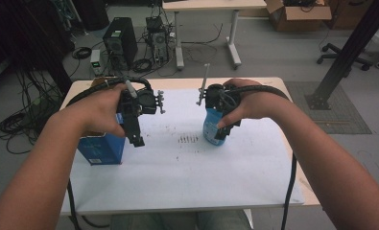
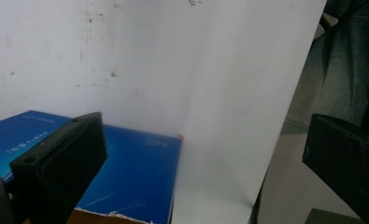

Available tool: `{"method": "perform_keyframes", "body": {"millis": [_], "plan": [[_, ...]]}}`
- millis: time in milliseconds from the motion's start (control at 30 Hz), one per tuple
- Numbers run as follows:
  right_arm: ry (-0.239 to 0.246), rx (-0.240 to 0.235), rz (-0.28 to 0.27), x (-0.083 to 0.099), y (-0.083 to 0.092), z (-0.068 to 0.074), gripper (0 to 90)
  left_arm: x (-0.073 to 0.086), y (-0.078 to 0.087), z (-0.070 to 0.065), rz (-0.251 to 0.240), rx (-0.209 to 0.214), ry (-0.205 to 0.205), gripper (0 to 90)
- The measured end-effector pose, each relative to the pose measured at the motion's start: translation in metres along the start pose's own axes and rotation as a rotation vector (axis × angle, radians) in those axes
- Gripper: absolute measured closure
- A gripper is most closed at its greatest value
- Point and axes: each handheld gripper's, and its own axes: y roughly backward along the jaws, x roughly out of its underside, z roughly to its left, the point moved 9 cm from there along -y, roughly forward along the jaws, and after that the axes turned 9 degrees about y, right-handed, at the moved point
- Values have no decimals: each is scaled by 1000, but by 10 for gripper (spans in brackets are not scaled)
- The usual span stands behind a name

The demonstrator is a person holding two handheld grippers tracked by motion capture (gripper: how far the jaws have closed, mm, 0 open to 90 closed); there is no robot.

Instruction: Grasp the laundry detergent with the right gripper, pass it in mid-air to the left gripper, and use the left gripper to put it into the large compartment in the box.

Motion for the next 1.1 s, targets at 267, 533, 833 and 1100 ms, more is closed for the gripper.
{"method": "perform_keyframes", "body": {"millis": [267, 533, 833, 1100], "plan": [[-8, 1, -7, 1, -1, 4, 38, -3, -2, -3, 6, 1, -7, 2], [-13, -8, -14, 6, -9, 4, 38, -5, -6, -5, 5, 3, -7, 2], [-27, -23, -12, 16, -23, 8, 40, -3, -12, -5, 11, -1, -16, 2], [-58, -28, -32, 27, -32, 13, 41, -4, -16, -8, 6, 5, -28, 2]]}}
